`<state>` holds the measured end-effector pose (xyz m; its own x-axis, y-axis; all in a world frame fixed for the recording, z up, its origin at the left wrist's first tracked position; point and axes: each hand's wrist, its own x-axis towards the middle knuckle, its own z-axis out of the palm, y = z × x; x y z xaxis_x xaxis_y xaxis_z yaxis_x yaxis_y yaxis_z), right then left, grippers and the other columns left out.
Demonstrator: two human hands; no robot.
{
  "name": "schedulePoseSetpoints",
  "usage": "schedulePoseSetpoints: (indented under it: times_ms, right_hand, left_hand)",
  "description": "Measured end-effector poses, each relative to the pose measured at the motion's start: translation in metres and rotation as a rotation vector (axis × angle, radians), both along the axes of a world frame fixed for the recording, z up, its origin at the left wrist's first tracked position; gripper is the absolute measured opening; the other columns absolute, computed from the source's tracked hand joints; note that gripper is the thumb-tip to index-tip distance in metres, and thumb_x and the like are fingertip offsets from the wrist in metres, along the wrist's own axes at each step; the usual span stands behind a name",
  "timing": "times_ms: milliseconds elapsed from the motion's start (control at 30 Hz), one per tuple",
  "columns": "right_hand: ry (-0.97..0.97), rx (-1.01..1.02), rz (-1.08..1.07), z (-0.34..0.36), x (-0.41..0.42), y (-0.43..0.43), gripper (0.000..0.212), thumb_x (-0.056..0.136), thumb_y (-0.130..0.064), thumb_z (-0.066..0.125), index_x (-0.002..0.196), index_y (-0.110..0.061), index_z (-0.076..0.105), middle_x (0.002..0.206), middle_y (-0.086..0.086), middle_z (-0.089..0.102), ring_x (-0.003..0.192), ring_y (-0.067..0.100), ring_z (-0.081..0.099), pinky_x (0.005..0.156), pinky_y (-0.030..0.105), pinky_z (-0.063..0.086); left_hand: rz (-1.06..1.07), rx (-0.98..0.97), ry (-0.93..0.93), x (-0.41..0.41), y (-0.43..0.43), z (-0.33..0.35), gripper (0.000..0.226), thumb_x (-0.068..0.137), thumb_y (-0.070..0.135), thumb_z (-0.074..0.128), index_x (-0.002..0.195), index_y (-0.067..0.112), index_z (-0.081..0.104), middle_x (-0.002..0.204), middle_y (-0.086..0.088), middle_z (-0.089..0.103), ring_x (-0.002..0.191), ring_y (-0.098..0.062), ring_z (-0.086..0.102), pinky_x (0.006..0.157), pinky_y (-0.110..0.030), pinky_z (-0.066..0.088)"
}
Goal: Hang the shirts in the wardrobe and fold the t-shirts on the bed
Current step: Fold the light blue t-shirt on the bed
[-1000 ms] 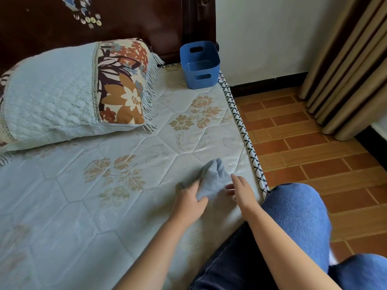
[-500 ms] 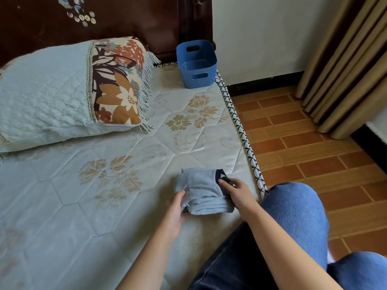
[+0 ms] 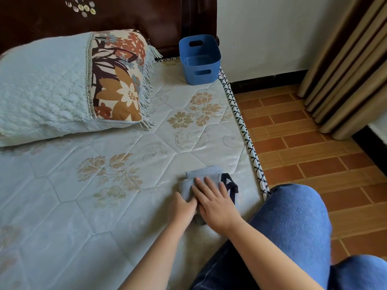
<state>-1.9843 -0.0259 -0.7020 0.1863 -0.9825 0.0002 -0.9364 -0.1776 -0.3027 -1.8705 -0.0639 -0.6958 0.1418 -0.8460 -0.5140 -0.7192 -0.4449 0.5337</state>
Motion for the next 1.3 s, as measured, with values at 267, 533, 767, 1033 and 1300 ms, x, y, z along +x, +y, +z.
schedulePoseSetpoints:
  times_ms: [267,533,767,1033,1300]
  right_hand:
    - [-0.020,0.339,-0.252,-0.004,-0.025,-0.007,0.112,0.045,-0.071,-0.046,0.146,-0.032,-0.018,0.141,-0.016,-0.034,0.143,0.027,-0.020,0.113,0.054,0.009]
    - [-0.008,0.295,-0.255,0.011,-0.018,-0.008,0.100,0.067,-0.070,-0.032,0.149,-0.018,-0.009,0.149,-0.005,-0.023,0.145,0.031,-0.009,0.112,0.056,0.012]
    - [0.100,0.190,-0.055,0.010,-0.011,-0.002,0.054,0.087,-0.047,0.031,0.131,-0.026,0.055,0.139,-0.005,0.050,0.127,0.025,0.048,0.085,0.059,0.050]
    - [-0.060,0.364,-0.265,0.007,-0.026,-0.002,0.091,0.070,-0.076,-0.023,0.149,-0.031,-0.013,0.148,-0.014,-0.030,0.146,0.029,-0.008,0.112,0.054,0.016]
    - [-0.868,0.444,-0.832,0.018,-0.044,-0.009,0.062,0.080,-0.035,0.073,0.128,-0.010,0.043,0.122,0.008,0.054,0.106,0.019,0.053,0.086,0.028,0.042]
  left_hand:
    - [-0.053,-0.031,-0.033,0.000,0.004,-0.002,0.040,0.092,0.051,0.047,0.097,0.011,0.045,0.105,-0.010,0.062,0.094,-0.028,0.060,0.067,-0.029,0.039]
    - [-0.081,-0.053,-0.058,0.004,0.003,-0.003,0.040,0.097,0.046,0.039,0.103,0.007,0.049,0.107,-0.014,0.062,0.096,-0.030,0.059,0.067,-0.028,0.036]
    - [-0.096,-0.041,-0.078,0.004,0.003,-0.003,0.042,0.097,0.044,0.040,0.108,0.005,0.051,0.111,-0.015,0.063,0.101,-0.032,0.059,0.072,-0.030,0.038]
    - [-0.103,-0.028,-0.027,0.005,0.002,-0.001,0.035,0.098,0.043,0.040,0.100,0.008,0.047,0.093,-0.005,0.054,0.078,-0.020,0.050,0.064,-0.027,0.036]
    - [0.084,0.102,0.311,0.011,0.001,0.000,0.040,0.080,0.044,0.069,0.098,0.011,0.053,0.098,-0.005,0.064,0.091,-0.022,0.063,0.083,-0.039,0.053]
